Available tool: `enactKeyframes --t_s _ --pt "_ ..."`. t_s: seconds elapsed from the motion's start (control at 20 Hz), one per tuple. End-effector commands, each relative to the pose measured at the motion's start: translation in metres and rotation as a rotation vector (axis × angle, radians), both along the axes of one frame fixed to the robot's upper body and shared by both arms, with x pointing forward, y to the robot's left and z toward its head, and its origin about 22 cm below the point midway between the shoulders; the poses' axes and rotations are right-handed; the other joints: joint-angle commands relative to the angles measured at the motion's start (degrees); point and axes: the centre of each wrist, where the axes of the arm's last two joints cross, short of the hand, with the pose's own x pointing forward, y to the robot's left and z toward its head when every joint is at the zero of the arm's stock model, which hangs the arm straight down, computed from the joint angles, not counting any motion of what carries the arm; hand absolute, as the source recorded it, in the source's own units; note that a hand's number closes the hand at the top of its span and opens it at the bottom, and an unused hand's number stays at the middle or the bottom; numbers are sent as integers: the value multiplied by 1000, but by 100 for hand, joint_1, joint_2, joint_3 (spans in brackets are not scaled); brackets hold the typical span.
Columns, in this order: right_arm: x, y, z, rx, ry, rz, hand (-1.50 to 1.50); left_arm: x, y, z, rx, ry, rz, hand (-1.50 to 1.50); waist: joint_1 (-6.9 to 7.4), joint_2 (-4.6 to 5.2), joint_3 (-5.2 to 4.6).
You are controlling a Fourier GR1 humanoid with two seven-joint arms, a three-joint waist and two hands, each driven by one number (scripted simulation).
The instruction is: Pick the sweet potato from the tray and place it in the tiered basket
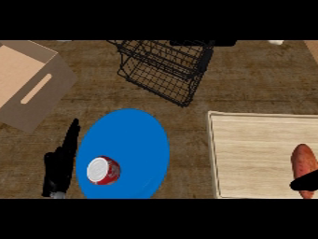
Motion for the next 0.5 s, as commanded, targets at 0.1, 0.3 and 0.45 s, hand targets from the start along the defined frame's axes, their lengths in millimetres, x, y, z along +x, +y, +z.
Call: enactKeyframes --t_s 0.1,0.3,0.45 --pt "8 7 -4 7 120 -140 -150 -8 0 -13 -15 42 13 0 -24 22 -25" --pt "-2 5 -16 27 137 -134 -150 5 4 2 -11 64 21 0 -72 15 -22" --pt "-2 3 -23 16 134 -126 -150 -2 2 0 -1 39 18 0 -52 13 -21"
